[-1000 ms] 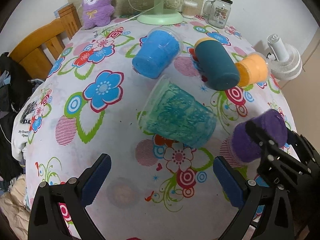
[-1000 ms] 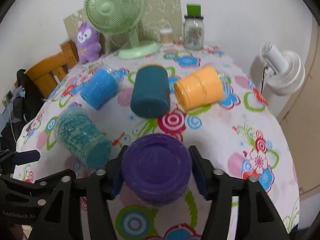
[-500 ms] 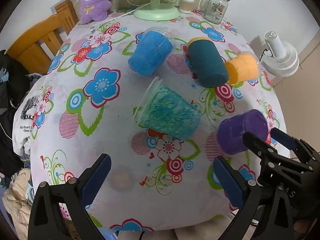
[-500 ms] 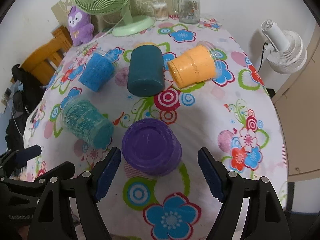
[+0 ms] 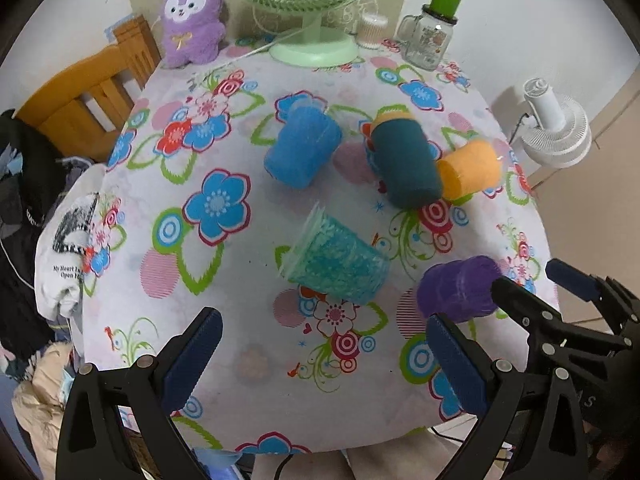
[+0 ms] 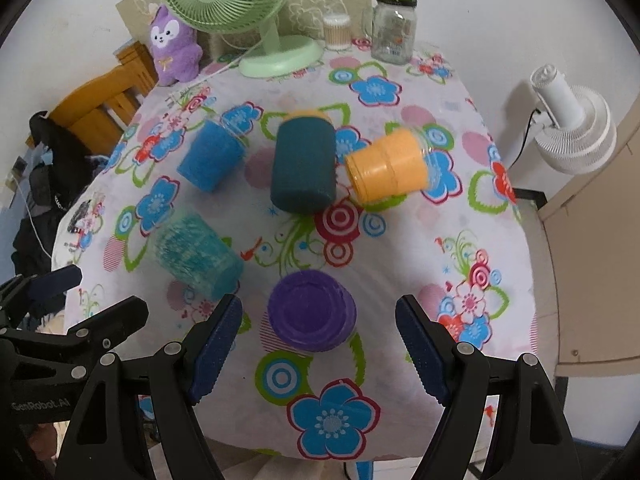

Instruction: Flip cup upside down

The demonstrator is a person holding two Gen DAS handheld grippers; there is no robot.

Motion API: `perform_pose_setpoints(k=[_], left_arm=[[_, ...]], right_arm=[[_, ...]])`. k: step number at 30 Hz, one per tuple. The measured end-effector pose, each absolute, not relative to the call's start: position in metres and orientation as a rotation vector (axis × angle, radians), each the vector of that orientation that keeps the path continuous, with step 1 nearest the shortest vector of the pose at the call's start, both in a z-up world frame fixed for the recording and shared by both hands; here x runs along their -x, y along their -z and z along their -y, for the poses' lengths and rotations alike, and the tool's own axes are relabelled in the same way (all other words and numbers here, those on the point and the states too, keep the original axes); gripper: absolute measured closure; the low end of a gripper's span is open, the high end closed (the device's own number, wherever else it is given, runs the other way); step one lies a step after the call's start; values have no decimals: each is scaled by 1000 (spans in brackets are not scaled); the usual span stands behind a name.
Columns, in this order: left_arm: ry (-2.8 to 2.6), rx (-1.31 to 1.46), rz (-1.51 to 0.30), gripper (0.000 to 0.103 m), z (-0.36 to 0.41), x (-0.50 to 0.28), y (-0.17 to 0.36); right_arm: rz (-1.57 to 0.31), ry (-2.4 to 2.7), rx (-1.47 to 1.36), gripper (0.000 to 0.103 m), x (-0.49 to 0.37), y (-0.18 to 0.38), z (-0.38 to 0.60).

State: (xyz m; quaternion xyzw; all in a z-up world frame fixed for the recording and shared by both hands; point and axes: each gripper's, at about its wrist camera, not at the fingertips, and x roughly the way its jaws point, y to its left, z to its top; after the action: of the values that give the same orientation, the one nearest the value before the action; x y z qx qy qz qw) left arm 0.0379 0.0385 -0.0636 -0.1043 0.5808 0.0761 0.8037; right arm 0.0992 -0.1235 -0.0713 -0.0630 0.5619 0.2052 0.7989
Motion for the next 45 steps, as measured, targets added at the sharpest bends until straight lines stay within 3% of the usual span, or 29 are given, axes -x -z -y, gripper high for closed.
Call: perform_pose_setpoints(k=[28,45], left_arm=[[-184,234,-1040,0,-45,-12,-41],[-164,223,-963,0,-45,3,-61]], right_arm=[[-1025,-380,55,21,-74,-43,131],[-894,-343,51,21,-50,-74,132]])
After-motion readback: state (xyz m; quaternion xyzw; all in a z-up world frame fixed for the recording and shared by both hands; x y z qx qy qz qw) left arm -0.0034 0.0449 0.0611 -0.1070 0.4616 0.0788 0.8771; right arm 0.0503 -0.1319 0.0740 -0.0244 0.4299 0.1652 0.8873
